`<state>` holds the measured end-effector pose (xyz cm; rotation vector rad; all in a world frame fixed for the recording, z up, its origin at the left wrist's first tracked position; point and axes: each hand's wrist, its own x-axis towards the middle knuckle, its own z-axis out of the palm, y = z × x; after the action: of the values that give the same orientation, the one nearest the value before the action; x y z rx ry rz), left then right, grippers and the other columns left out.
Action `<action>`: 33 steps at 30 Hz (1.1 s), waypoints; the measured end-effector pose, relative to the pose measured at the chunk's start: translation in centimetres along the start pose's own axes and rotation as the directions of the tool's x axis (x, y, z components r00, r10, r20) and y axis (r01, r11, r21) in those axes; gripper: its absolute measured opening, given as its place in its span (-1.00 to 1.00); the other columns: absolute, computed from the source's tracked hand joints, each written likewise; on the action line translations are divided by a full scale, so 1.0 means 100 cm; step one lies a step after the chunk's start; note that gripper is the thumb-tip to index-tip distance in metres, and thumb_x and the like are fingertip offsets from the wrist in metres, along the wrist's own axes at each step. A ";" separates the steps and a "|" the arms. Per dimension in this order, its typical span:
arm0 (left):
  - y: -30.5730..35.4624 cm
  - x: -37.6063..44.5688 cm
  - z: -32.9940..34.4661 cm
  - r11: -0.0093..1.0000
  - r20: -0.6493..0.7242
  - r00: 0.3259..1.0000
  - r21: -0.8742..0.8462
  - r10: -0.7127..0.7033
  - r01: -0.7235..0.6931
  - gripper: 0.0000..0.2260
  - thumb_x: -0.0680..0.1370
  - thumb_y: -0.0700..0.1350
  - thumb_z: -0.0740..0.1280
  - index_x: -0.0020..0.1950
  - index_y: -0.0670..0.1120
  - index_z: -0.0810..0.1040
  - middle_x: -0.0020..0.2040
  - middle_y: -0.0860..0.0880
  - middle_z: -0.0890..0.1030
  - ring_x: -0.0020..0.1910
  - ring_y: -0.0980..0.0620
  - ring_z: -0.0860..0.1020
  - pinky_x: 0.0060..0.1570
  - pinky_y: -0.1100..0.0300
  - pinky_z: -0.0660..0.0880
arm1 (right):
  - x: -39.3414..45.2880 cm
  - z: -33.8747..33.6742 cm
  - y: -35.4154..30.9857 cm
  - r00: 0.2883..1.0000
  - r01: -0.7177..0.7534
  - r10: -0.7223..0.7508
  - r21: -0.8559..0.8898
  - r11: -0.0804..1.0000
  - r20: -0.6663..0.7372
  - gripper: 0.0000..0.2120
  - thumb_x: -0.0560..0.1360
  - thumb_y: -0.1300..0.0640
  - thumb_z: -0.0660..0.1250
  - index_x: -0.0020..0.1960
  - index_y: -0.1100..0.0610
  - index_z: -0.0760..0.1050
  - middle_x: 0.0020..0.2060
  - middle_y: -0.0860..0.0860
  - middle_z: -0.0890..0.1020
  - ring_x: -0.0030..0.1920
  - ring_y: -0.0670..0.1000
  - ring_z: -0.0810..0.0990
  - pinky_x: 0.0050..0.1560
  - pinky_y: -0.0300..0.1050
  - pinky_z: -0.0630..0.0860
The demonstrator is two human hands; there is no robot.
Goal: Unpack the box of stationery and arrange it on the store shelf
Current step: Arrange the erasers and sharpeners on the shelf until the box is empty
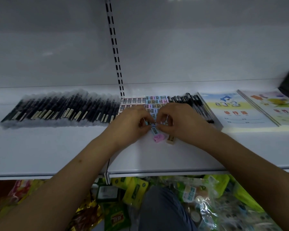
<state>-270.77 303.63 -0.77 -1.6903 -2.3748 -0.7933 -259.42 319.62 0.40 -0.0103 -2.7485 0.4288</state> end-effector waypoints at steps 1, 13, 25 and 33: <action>-0.001 0.000 0.000 1.000 -0.003 1.000 -0.016 -0.007 0.007 -0.87 0.50 -0.18 0.45 0.04 -0.06 0.67 -0.04 0.03 0.56 -0.16 0.13 0.54 -0.08 0.20 0.52 | 0.000 0.001 -0.004 1.000 -0.025 0.025 -0.002 1.000 0.012 -0.89 0.42 0.06 0.48 -0.15 0.04 0.56 -0.27 -0.12 0.54 -0.31 -0.22 0.45 -0.25 -0.38 0.36; -0.007 -0.032 0.011 0.980 -0.130 0.979 -0.143 -0.158 0.139 -0.80 0.56 -0.21 0.33 0.16 -0.03 0.57 0.02 0.07 0.47 -0.08 0.19 0.49 -0.06 0.38 0.42 | 0.009 -0.004 -0.030 0.961 -0.251 0.242 0.049 0.967 0.137 -0.82 0.40 0.09 0.46 -0.07 0.02 0.49 -0.26 -0.16 0.49 -0.24 -0.16 0.48 -0.20 -0.23 0.45; -0.003 -0.033 0.013 1.000 -0.068 0.998 -0.020 0.002 -0.004 -0.68 0.55 -0.26 0.31 0.29 -0.08 0.58 0.18 0.08 0.48 0.06 0.17 0.48 0.04 0.42 0.37 | -0.015 -0.023 0.013 0.890 -0.445 0.448 0.058 0.894 -0.083 -0.90 0.41 0.06 0.48 -0.13 0.06 0.62 -0.28 -0.19 0.50 -0.26 -0.23 0.45 -0.20 -0.37 0.42; -0.001 -0.034 0.012 0.999 -0.076 0.997 0.000 0.033 -0.033 -0.69 0.53 -0.28 0.32 0.27 -0.12 0.59 0.16 0.05 0.52 0.11 0.11 0.50 0.15 0.24 0.45 | -0.011 -0.010 0.009 0.935 -0.343 0.341 0.001 0.939 -0.100 -0.85 0.48 -0.01 0.44 -0.09 0.07 0.58 -0.24 -0.07 0.58 -0.29 -0.21 0.47 -0.31 -0.39 0.34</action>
<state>-269.37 301.34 -3.14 -1.6639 -2.2906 -0.8383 -258.11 320.67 0.63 -0.5081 -2.6527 0.4821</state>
